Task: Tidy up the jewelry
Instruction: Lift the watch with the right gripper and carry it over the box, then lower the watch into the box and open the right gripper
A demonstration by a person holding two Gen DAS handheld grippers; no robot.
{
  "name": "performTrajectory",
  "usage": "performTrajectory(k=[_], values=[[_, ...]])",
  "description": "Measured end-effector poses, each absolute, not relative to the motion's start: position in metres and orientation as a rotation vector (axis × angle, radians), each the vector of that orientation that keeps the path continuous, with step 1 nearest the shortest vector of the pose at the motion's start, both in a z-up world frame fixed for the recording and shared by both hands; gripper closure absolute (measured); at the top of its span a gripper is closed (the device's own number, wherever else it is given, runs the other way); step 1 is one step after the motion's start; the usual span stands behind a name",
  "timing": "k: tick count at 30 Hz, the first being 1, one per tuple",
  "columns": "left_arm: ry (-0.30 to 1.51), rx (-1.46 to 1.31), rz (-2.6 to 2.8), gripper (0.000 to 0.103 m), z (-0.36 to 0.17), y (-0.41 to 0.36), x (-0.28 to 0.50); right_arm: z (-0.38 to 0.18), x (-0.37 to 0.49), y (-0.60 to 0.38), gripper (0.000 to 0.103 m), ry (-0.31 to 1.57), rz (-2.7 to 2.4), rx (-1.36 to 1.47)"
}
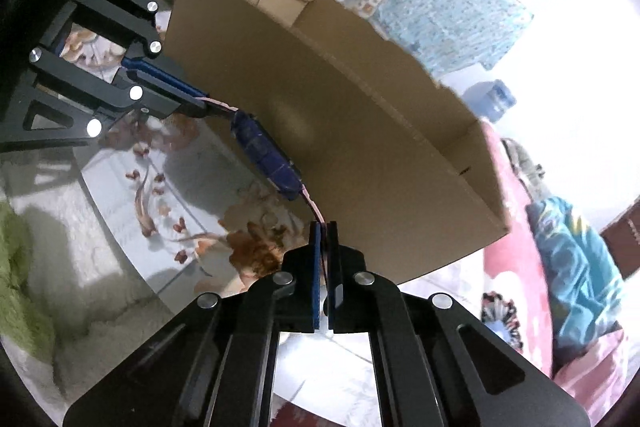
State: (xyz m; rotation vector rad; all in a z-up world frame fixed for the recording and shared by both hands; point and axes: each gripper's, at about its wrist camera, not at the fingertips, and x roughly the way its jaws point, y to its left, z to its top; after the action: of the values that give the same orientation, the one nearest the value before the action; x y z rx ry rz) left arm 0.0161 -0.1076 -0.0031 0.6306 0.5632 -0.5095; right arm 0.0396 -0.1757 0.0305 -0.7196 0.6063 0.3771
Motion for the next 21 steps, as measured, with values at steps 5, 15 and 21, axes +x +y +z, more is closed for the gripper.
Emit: performTrajectory(k=[5, 15, 21], values=[[0.523, 0.572, -0.527, 0.1, 0.03, -0.101, 0.008, 0.062, 0.041, -0.173, 0.102, 0.564, 0.363, -0.67], [0.788, 0.217, -0.651, 0.1, 0.105, -0.061, 0.097, 0.136, 0.102, -0.187, 0.102, 0.711, 0.538, -0.34], [1.003, 0.079, -0.641, 0.1, 0.093, -0.046, 0.177, 0.13, 0.179, -0.182, 0.102, 0.901, 0.619, -0.189]])
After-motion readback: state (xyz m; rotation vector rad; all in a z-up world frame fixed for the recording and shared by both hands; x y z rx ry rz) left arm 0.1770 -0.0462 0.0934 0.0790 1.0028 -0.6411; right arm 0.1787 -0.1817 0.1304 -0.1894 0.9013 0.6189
